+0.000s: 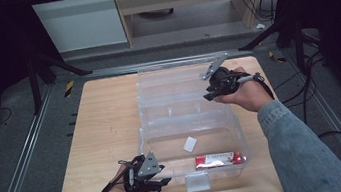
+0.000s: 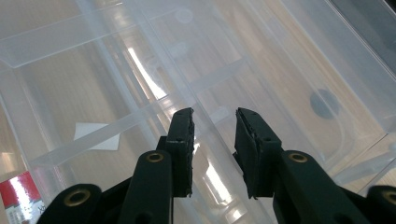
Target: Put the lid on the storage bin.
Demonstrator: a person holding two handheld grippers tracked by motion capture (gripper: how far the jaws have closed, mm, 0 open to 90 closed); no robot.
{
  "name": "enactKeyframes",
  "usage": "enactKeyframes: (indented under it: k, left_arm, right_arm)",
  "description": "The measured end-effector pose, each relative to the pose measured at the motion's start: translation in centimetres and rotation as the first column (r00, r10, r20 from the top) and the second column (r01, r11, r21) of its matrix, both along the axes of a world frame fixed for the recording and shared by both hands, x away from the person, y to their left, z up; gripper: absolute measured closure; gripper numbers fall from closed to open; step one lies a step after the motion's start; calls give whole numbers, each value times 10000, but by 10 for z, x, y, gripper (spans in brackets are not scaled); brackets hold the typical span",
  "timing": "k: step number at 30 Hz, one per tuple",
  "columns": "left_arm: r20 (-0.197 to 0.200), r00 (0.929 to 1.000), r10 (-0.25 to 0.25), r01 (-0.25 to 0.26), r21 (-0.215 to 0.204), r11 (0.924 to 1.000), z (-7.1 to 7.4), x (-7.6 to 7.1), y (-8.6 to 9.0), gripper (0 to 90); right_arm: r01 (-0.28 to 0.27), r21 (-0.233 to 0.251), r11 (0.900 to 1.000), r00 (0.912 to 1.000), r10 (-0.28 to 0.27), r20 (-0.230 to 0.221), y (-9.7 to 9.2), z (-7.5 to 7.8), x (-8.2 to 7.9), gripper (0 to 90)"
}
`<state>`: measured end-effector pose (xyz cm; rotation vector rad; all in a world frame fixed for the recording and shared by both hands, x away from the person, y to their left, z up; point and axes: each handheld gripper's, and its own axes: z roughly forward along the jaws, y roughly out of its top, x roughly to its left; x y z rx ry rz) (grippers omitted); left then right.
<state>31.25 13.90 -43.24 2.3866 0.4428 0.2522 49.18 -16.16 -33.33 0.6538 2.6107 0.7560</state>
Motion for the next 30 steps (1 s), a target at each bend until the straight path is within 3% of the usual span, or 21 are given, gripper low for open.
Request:
enactKeyframes:
  k: [3,9,21,30]
  left_arm:
    - [-58,9999,-107,108,164,9998,-1,0,-2,594]
    - [-126,9999,-102,104,113,9999,-2,2,-2,714]
    - [-219,9993,303,-306,-107,9995,2,30,1,704]
    - [-363,9992,156,-163,-170,9997,2,54,3,706]
  right_arm:
    - [-21,-63,10000,10000,21,-4,1,0,0,682]
    - [2,-190,9998,9999,0,106,1,0,3,691]
    - [277,-411,9988,9993,-266,257,6,1,25,691]
    - [434,-379,9983,9990,-430,103,6,2,45,688]
